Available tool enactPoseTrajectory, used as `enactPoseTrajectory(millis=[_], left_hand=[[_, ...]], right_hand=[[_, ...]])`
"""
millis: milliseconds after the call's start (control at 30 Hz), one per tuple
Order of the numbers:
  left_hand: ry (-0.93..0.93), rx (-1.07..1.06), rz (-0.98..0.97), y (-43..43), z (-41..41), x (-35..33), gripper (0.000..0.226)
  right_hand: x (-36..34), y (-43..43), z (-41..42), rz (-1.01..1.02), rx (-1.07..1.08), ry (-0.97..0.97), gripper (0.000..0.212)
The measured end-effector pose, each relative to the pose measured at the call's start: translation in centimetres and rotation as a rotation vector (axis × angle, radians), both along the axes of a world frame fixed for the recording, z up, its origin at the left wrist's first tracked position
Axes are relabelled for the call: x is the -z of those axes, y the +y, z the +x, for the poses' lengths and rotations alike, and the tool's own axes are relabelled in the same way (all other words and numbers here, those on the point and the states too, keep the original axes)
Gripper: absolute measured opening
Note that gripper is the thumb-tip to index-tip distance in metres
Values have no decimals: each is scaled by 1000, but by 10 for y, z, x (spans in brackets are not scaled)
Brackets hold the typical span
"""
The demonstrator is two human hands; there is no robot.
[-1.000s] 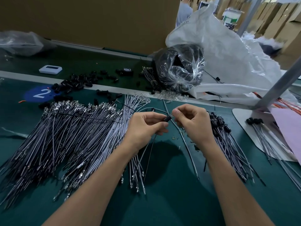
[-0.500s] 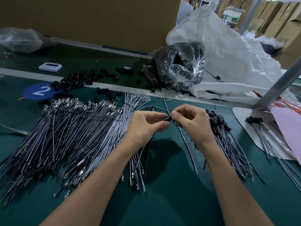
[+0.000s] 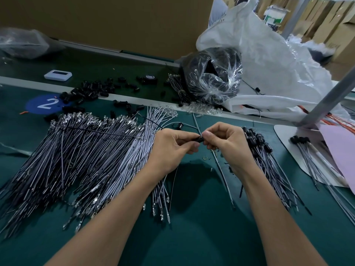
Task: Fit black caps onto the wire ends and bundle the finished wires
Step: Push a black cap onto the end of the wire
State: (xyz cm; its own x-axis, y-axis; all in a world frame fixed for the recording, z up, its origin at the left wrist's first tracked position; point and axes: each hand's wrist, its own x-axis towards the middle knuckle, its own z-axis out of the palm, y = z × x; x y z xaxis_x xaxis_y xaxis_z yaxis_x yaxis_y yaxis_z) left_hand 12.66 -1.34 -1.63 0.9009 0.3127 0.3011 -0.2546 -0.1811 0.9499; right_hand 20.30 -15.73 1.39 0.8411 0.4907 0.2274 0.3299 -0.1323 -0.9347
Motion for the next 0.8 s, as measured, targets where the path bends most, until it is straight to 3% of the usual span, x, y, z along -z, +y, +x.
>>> enactPoseTrajectory(millis=[133,433,800], left_hand=[[-5,10,1,1,-1,1,26],[-9,77,-107,2,-2,-4,24],[-26,92,-171,1,-5,-5,21]], right_hand=[[4,2,0,6,-18,-67,11],[11,-1,0,150,-107,135,10],[13,5,-3,262,-141,177,16]])
